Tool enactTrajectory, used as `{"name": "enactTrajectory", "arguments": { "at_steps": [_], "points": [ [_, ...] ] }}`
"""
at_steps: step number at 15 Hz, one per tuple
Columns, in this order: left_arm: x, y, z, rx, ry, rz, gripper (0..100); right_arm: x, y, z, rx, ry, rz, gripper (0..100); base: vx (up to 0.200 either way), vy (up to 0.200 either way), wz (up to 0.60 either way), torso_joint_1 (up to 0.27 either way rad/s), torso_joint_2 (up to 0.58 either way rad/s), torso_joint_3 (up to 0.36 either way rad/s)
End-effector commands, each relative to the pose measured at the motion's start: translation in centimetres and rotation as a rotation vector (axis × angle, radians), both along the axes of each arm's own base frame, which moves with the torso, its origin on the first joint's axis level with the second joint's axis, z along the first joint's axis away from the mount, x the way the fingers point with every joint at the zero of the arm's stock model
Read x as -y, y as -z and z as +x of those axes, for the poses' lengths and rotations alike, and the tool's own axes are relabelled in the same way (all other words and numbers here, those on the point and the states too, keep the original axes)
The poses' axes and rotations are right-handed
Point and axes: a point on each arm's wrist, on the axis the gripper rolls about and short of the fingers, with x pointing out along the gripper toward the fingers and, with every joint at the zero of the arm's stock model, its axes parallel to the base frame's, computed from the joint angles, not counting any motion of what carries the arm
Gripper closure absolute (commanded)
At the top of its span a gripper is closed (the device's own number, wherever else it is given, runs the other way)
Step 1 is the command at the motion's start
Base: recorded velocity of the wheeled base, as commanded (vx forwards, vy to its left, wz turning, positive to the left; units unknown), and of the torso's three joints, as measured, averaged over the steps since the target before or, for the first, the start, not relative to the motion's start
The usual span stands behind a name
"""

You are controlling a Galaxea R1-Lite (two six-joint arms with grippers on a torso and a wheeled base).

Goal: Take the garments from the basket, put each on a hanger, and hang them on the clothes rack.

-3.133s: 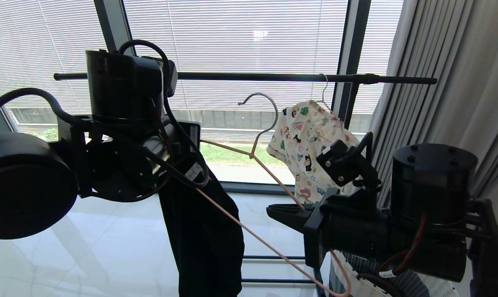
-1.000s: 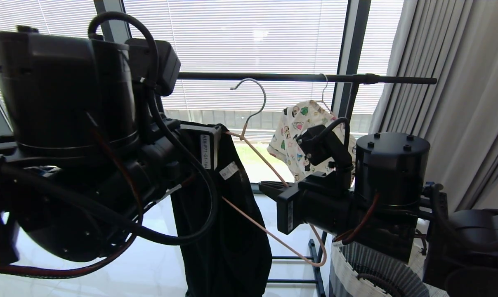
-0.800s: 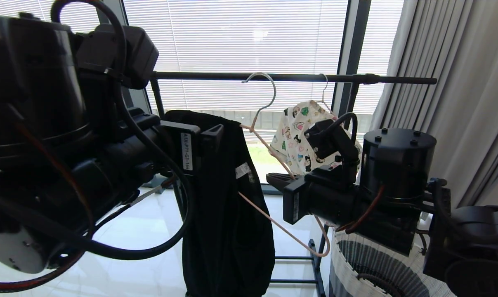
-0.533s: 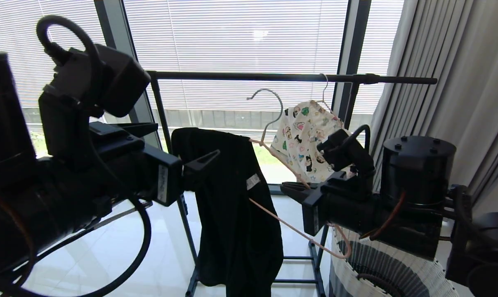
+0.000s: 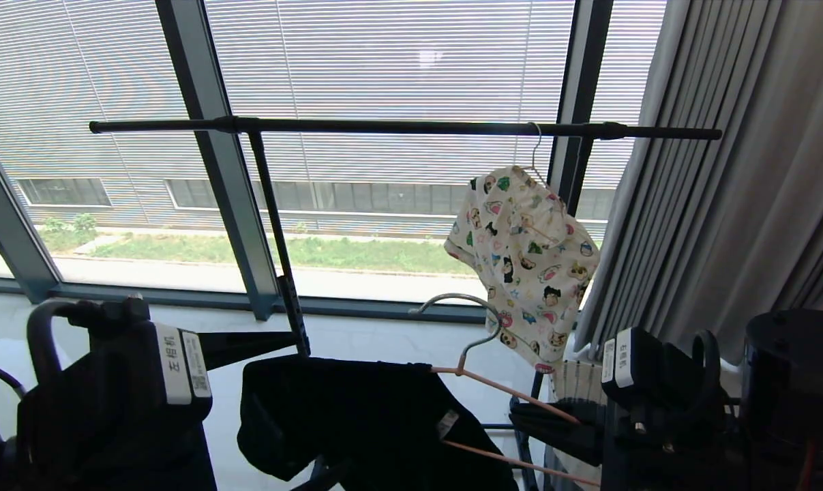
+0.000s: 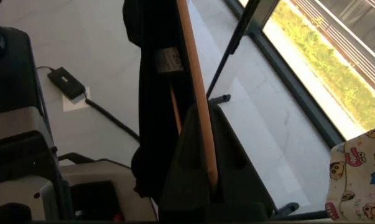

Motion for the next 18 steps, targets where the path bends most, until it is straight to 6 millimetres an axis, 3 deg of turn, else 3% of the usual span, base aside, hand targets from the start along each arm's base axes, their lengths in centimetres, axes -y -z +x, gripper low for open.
{"name": "enactTrajectory", "arguments": {
  "at_steps": [1, 9, 13, 14, 18],
  "points": [
    [0.5, 1.1, -0.5, -0.035, 0.048, 0.031, 0, -0.1, 0.3, -1.0, 0.009, -0.046, -0.015, 100, 0.0, 0.0, 0.0, 0.0, 0.0, 0.0],
    [0.7, 3.9, -1.0, -0.104, 0.087, 0.125, 0, -1.3, 0.7, -3.7, 0.037, -0.182, -0.042, 100, 0.0, 0.0, 0.0, 0.0, 0.0, 0.0],
    [1.0, 3.8, -0.7, -0.105, 0.086, 0.127, 0, -1.7, 0.7, -4.5, 0.04, -0.219, -0.039, 100, 0.0, 0.0, 0.0, 0.0, 0.0, 0.0],
    [1.0, 3.9, -0.8, -0.105, 0.084, 0.128, 100, -1.7, 0.6, -4.5, 0.042, -0.221, -0.037, 100, 0.0, 0.0, 0.0, 0.0, 0.0, 0.0],
    [1.0, 4.1, -0.7, -0.113, 0.084, 0.136, 100, -1.8, 0.5, -4.6, 0.043, -0.228, -0.034, 100, 0.0, 0.0, 0.0, 0.0, 0.0, 0.0]
  ]
}}
